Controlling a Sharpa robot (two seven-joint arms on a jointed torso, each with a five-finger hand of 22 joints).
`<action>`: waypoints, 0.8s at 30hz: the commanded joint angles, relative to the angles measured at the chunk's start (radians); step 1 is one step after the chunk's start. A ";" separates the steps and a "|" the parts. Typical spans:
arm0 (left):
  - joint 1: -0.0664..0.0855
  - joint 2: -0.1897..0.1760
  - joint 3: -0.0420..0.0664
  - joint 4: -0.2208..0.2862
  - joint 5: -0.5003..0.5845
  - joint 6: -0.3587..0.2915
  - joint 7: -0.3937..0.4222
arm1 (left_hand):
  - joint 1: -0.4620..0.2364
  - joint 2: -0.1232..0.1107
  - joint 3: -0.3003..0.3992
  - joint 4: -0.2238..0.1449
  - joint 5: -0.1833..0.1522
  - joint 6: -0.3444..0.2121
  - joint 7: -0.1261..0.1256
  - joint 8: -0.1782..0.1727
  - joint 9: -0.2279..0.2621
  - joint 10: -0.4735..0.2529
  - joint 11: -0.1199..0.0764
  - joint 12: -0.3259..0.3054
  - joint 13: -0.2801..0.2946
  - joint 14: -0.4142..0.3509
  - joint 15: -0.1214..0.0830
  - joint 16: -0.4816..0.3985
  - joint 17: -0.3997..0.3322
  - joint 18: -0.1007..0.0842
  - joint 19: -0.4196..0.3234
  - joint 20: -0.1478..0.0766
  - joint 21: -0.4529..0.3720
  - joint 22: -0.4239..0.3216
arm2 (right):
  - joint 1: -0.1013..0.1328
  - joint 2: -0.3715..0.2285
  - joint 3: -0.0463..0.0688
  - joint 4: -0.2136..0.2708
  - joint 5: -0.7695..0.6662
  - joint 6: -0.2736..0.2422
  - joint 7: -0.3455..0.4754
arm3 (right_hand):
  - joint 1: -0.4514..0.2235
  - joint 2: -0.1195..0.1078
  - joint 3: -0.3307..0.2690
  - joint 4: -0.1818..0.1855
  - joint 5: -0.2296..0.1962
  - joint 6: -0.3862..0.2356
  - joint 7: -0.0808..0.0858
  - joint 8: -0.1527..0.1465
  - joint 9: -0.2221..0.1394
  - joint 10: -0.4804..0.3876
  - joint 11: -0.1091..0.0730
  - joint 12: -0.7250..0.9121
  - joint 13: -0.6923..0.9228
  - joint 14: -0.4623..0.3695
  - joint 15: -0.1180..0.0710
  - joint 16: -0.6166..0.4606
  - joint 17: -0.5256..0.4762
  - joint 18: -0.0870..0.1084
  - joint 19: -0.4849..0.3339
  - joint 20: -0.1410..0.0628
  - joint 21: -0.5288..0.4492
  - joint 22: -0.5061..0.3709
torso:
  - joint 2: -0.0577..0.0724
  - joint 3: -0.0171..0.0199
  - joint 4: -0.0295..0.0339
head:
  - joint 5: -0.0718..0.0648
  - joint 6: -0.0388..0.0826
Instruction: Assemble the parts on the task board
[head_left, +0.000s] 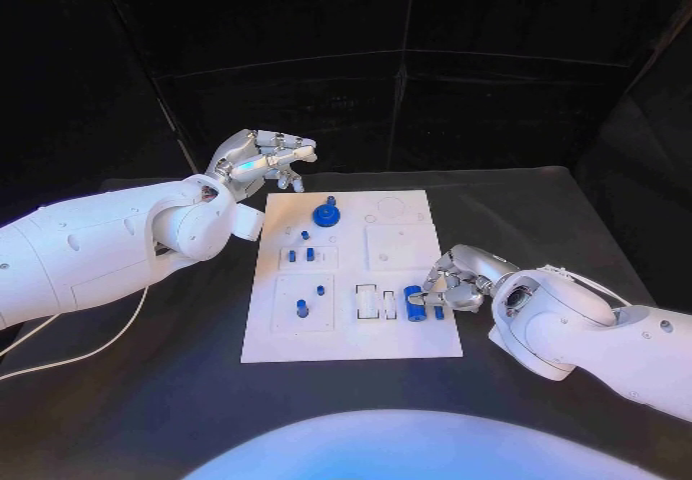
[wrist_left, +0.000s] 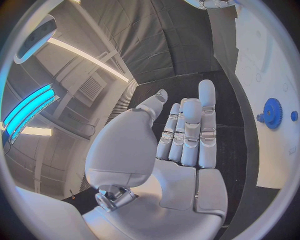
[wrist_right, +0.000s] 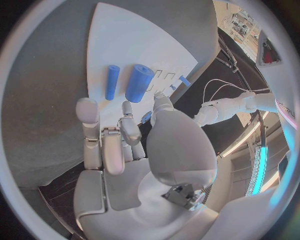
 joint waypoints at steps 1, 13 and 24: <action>0.001 -0.001 0.000 0.003 0.014 0.012 0.002 | -0.001 0.008 -0.005 -0.001 0.003 -0.007 0.002 0.005 -0.001 -0.004 -0.001 0.004 0.002 -0.007 0.002 0.001 -0.001 0.014 -0.001 0.006 -0.007 -0.001 | -0.001 0.003 0.001 0.001 -0.055 0.031 -0.044 | 0.006 -0.003 -0.006 0.002 -0.005 -0.006 -0.004 0.007 0.002 0.009 0.001 0.005 0.003 0.075 -0.004 0.005 0.089 -0.016 0.009 -0.001 0.003 0.004 | 0.000 -0.0011 -0.0008 | -0.002 -0.001; 0.001 -0.001 0.000 0.003 0.015 0.015 0.000 | -0.001 0.008 -0.005 -0.001 0.003 -0.007 0.002 0.005 -0.001 -0.004 -0.001 0.004 0.002 -0.007 0.002 0.001 -0.001 0.014 -0.001 0.006 -0.007 -0.001 | -0.008 0.030 0.000 -0.020 -0.081 0.072 -0.051 | 0.004 0.003 -0.014 0.002 -0.006 -0.002 -0.007 0.020 0.008 0.016 -0.001 0.012 0.018 0.078 -0.006 0.012 0.105 -0.018 0.016 -0.003 0.009 0.018 | 0.002 -0.0012 0.0008 | 0.004 -0.006; 0.001 -0.002 0.000 0.003 0.015 0.016 -0.002 | -0.001 0.008 -0.005 -0.001 0.003 -0.007 0.002 0.005 -0.001 -0.004 -0.001 0.004 0.002 -0.007 0.002 0.001 -0.001 0.014 -0.001 0.006 -0.007 -0.001 | -0.027 0.061 0.000 -0.045 -0.101 0.097 -0.056 | 0.056 0.034 -0.013 -0.010 0.018 -0.003 -0.013 0.052 0.021 0.036 -0.007 0.032 0.055 0.083 -0.010 0.024 0.132 -0.023 0.031 -0.007 0.025 0.049 | 0.002 -0.0004 0.0004 | 0.017 -0.012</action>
